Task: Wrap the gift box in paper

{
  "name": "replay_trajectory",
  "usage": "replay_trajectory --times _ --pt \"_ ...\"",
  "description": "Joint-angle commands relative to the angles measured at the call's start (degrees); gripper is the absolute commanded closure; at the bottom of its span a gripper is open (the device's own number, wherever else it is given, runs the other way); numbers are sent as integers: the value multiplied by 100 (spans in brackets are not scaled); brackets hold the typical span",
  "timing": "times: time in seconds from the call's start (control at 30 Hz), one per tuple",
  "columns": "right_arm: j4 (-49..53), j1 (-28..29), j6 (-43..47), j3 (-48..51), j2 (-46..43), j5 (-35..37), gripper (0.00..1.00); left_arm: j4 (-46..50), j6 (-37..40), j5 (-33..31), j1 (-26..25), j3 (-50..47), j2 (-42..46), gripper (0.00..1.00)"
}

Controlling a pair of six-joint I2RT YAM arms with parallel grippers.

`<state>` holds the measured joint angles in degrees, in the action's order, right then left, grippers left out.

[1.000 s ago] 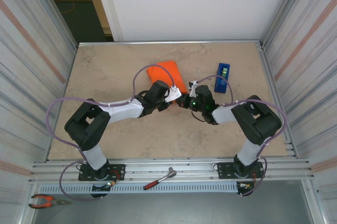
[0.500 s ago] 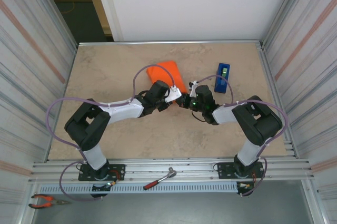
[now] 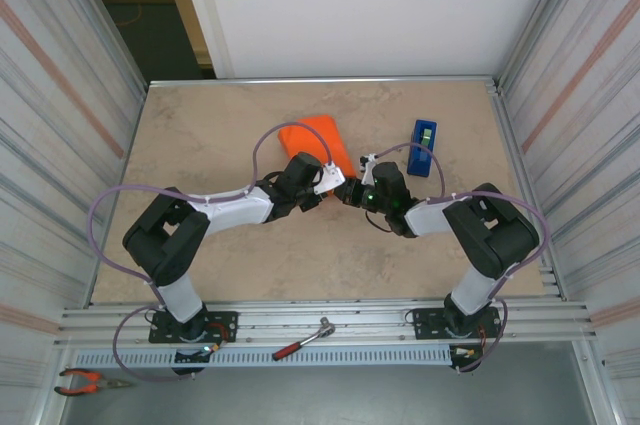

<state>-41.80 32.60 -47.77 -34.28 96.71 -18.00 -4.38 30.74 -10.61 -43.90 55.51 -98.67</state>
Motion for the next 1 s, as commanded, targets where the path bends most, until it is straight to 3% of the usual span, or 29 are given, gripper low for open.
replay_trajectory --times 0.0,0.97 --pt "102 -26 38 68 -176 -18 85 702 -181 80 -31 -22 -12 60" --pt "146 -66 48 73 -254 -50 82 770 -180 83 -32 39 -82 62"
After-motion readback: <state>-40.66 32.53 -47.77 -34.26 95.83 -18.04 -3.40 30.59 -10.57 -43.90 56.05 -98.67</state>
